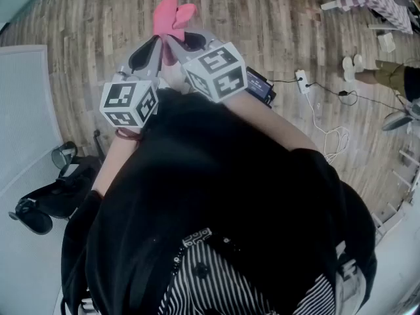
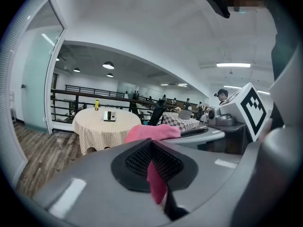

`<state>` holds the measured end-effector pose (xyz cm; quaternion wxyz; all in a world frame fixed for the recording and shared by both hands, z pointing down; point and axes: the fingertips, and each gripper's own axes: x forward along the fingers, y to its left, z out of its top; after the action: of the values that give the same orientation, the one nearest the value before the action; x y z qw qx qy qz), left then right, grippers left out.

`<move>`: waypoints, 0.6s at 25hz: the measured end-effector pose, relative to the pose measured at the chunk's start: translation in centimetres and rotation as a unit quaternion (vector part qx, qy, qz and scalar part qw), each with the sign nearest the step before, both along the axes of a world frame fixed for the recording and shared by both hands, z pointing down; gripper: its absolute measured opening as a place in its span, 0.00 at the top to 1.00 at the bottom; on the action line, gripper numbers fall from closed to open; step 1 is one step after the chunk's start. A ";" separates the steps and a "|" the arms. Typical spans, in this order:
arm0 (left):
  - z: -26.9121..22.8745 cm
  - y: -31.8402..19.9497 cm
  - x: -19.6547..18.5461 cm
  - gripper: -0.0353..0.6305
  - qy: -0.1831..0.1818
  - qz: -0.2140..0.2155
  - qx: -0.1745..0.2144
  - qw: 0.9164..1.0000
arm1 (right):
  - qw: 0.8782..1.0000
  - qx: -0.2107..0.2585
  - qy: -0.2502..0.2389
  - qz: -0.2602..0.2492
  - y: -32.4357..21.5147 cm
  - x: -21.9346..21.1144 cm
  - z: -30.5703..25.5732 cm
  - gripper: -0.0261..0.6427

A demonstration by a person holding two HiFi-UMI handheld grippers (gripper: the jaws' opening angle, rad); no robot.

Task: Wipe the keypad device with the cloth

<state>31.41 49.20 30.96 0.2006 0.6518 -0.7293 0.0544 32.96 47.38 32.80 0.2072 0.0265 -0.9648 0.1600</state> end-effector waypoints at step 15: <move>-0.5 -1.6 2.2 0.95 -0.004 0.031 0.000 1.000 | 0.999 -0.010 -0.013 0.028 -1.9 2.2 -0.8 0.92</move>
<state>33.60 47.65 30.48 0.1954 0.6740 -0.7096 0.0634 35.14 45.43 31.97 0.1908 0.0495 -0.9645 0.1755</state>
